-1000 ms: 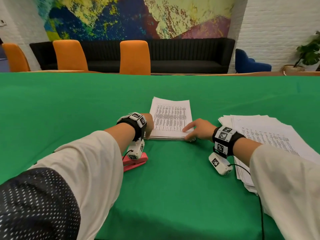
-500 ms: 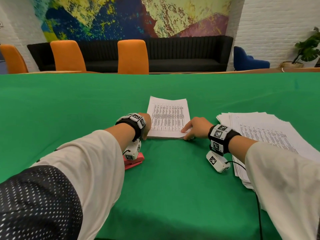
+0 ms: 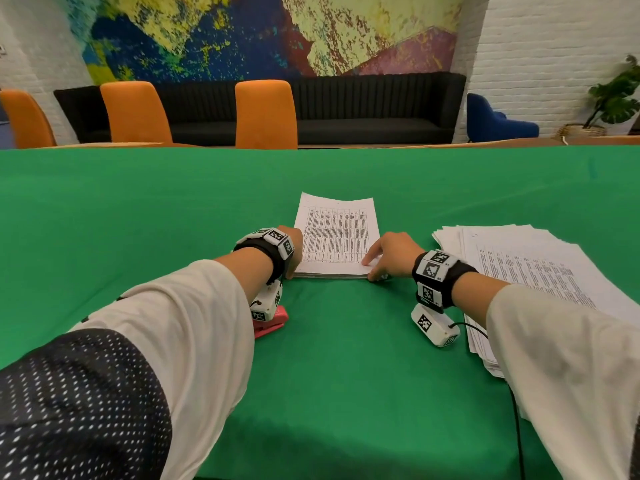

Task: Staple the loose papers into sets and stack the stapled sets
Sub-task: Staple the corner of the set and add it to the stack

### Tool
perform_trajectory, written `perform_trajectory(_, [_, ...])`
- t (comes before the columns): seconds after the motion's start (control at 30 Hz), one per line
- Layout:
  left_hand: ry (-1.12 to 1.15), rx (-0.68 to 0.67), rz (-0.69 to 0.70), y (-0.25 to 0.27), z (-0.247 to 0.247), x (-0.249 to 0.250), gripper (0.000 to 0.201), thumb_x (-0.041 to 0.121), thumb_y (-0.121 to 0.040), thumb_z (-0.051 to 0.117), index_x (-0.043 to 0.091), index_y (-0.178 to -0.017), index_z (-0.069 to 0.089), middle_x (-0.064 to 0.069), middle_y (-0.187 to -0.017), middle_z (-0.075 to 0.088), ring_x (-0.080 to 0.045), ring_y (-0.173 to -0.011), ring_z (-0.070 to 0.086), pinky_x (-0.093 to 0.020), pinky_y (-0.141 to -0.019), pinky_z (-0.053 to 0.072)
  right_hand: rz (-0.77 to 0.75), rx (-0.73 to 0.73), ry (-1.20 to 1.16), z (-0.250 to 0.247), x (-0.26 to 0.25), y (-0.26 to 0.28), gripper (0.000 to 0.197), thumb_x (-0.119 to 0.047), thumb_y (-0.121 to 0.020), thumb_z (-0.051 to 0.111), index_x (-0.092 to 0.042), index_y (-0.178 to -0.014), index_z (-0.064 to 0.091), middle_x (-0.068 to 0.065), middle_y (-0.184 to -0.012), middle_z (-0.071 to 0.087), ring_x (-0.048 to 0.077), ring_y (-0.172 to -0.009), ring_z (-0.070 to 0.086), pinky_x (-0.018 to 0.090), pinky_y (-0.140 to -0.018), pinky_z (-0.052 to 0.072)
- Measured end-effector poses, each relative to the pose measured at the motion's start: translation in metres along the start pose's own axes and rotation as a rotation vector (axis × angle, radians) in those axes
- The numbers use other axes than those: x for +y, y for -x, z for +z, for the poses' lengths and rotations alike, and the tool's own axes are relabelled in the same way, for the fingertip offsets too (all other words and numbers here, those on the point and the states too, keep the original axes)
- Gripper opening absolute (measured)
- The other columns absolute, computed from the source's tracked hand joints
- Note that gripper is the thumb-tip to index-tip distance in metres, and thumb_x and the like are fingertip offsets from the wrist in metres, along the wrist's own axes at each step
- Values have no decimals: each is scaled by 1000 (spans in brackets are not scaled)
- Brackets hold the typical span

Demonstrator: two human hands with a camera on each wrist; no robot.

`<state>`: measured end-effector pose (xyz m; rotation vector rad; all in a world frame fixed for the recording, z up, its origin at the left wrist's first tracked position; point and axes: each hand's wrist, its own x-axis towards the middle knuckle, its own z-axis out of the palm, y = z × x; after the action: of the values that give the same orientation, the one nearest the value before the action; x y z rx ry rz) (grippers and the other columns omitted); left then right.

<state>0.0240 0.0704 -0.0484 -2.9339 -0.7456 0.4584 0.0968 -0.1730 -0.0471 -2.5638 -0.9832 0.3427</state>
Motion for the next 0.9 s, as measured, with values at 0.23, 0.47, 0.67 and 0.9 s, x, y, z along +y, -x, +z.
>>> perform_trajectory(0.23, [-53, 20, 6, 7, -1, 3, 48, 24, -57, 102, 13, -78, 60, -8, -91, 74, -32, -81, 73, -43, -81, 64, 1, -4, 51, -2, -3, 3, 40, -25, -75, 94, -21, -112, 80, 4, -124, 73, 21, -108, 68, 30, -96, 54])
perform_trajectory(0.47, [-44, 25, -1, 28, -8, 7, 44, 17, -65, 97, 13, -72, 54, -6, -78, 67, -31, -80, 72, -42, -80, 64, 4, -34, 66, -2, -4, 5, 43, -35, -75, 93, -25, -114, 79, 2, -122, 75, 18, -104, 69, 32, -95, 56])
perform_trajectory(0.67, [72, 20, 23, 62, -29, 2, 47, 31, -82, 89, 4, -113, 67, -10, -111, 74, -26, -79, 68, -32, -75, 60, -14, 69, 1, -32, 23, 25, 63, -50, -85, 81, -22, -138, 65, 2, -145, 62, 22, -132, 58, 34, -109, 43])
perform_trajectory(0.9, [176, -192, 81, 126, -35, -12, 40, 52, -89, 78, 14, -82, 66, 1, -83, 73, -18, -74, 73, -18, -41, 48, 465, -97, 289, -90, 110, 75, 93, -73, -90, 60, -7, -152, 45, 13, -160, 45, 32, -143, 46, 43, -120, 35])
